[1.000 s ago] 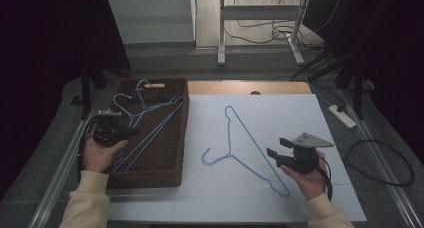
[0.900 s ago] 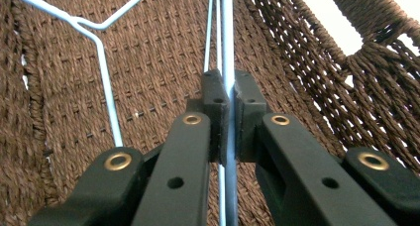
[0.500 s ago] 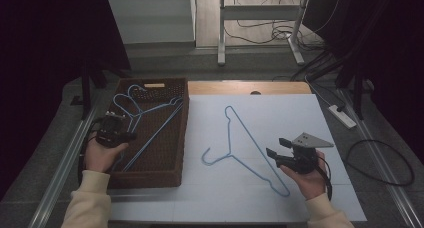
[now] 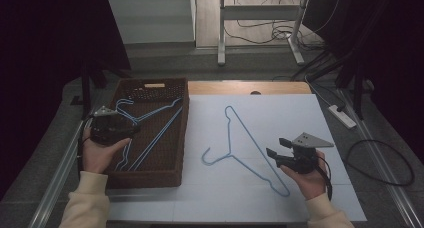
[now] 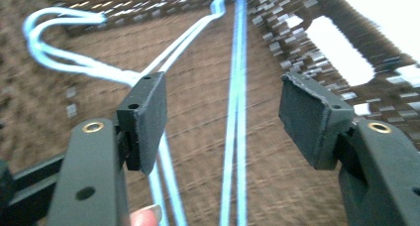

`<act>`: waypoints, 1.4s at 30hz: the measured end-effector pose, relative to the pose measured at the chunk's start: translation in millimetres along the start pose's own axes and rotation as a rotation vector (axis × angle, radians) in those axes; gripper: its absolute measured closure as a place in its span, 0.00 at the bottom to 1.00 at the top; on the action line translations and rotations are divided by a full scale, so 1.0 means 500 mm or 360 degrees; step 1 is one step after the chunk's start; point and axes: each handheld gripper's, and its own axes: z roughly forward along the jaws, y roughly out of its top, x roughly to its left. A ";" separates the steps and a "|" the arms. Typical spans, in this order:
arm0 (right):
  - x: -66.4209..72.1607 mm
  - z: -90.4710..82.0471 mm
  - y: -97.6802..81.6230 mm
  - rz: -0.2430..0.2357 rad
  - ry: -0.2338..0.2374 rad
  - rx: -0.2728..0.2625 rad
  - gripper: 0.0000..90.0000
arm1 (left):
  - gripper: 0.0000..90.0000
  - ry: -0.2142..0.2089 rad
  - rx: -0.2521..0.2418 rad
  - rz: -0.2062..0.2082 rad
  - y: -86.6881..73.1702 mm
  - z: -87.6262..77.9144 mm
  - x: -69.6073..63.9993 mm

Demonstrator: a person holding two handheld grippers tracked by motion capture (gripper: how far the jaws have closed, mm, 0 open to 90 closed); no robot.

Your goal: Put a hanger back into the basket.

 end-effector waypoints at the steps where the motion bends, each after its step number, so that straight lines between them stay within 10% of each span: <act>1: 0.000 0.000 0.000 0.0000 0.0000 0.0002 0.41 | 0.38 -0.0015 -0.0019 0.0012 0.002 -0.005 -0.005; 19: -0.009 0.002 -0.005 0.0012 0.0014 0.0054 0.38 | 0.31 -0.0342 -0.0254 0.0174 -0.028 -0.078 -0.110; 42: -0.015 -0.001 -0.024 -0.0011 0.0039 0.0130 0.37 | 0.32 -0.0443 -0.0240 0.0289 -0.054 -0.029 -0.191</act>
